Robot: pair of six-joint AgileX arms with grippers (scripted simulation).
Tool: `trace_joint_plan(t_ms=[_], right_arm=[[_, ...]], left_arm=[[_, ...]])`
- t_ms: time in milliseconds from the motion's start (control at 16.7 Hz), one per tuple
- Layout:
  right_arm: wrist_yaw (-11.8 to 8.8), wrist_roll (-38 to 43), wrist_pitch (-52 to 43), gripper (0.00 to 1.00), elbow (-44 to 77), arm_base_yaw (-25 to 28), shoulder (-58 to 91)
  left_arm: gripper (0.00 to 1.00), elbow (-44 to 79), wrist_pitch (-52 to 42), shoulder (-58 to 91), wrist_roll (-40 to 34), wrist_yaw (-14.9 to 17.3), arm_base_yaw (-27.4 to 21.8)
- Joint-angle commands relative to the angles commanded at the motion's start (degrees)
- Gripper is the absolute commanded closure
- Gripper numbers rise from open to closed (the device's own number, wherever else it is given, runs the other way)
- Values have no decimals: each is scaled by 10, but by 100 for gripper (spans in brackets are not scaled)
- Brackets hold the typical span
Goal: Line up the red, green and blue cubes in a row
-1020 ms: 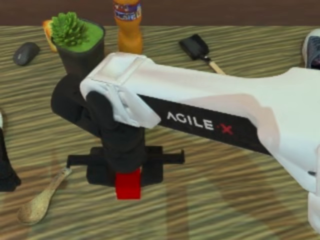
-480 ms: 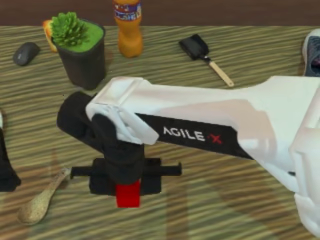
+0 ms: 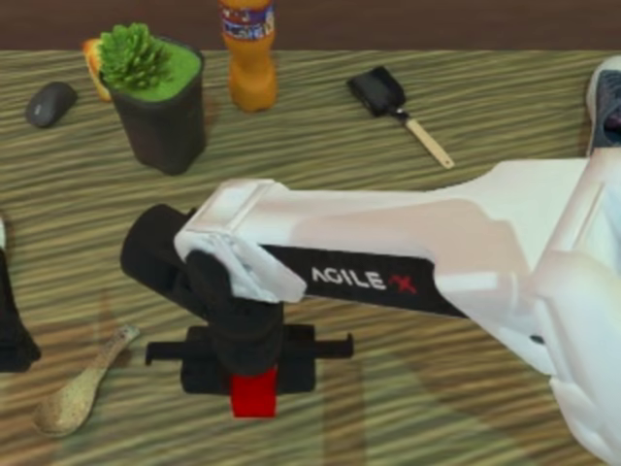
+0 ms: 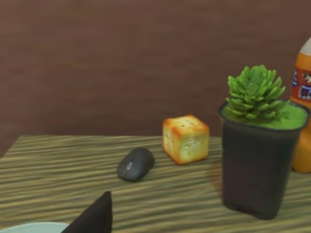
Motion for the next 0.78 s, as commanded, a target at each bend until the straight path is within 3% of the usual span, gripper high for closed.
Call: trace_joint_plan(t_ms=[720,780], right_arm=[[0,0,0,2,0,0,0],[0,0,0,0,0,0,0]], left_arm=[[0,0,0,0,0,0,0],[0,0,0,0,0,0,0]])
